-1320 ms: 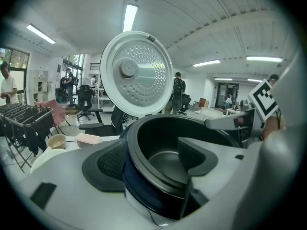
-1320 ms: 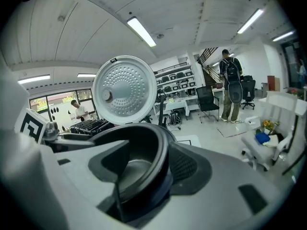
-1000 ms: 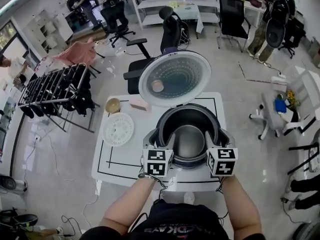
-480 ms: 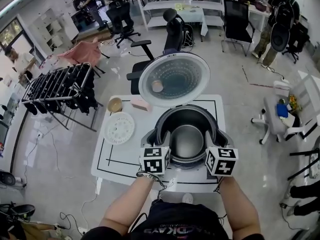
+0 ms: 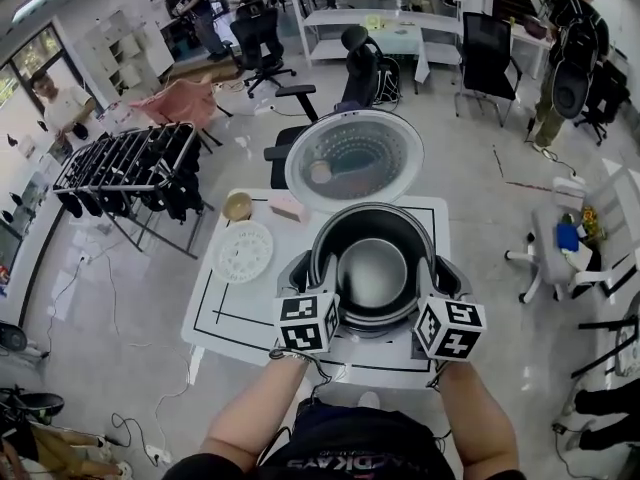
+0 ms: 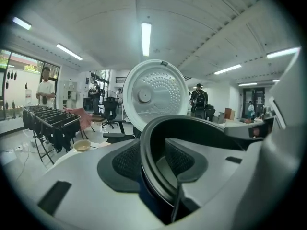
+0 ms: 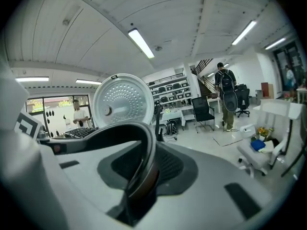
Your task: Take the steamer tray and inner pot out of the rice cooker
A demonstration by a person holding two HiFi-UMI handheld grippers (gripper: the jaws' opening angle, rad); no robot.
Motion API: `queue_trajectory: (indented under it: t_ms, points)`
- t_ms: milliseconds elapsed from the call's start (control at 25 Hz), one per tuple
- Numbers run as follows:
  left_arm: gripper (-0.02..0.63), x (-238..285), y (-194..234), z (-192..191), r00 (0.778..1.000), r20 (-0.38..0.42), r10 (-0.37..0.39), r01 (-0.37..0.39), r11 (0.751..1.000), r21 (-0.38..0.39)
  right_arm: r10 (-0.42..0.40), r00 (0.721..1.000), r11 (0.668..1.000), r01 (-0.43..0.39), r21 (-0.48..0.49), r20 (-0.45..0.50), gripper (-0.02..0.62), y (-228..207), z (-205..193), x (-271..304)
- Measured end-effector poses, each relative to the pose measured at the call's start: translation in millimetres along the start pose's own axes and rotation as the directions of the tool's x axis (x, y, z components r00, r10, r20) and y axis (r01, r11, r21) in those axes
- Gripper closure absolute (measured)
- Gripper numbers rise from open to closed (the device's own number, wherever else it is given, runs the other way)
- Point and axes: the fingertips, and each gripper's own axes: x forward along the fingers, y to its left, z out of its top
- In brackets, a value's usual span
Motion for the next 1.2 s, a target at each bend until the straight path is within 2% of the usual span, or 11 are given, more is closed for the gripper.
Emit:
queue_trajectory:
  t_ms: [240,360,680,920,1200]
  points:
    - [0.486,-22,2,26,0.996,0.081,0.036,-0.035,0.999,-0.012,0.040,0.996,0.999,-0.041,0.013,0.079,0.515,10,27,-13]
    - [0.486,-37,7,39,0.991,0.120,0.052,-0.050,0.998,-0.023,0.075,0.990,0.997,-0.076,0.010,0.117,0.515,22,43,-19]
    - [0.494,-83,35,80,0.967,0.219,0.133,-0.127,0.991,-0.043,0.225,0.950,0.974,-0.226,-0.017,0.217,0.515,71,89,-33]
    - [0.505,-126,77,92,0.941,0.252,0.227,-0.218,0.974,-0.063,0.328,0.920,0.944,-0.329,-0.033,0.213,0.515,125,95,-32]
    - [0.505,-166,143,76,0.916,0.236,0.326,-0.308,0.945,-0.108,0.421,0.891,0.907,-0.418,-0.057,0.170,0.515,200,75,-18]
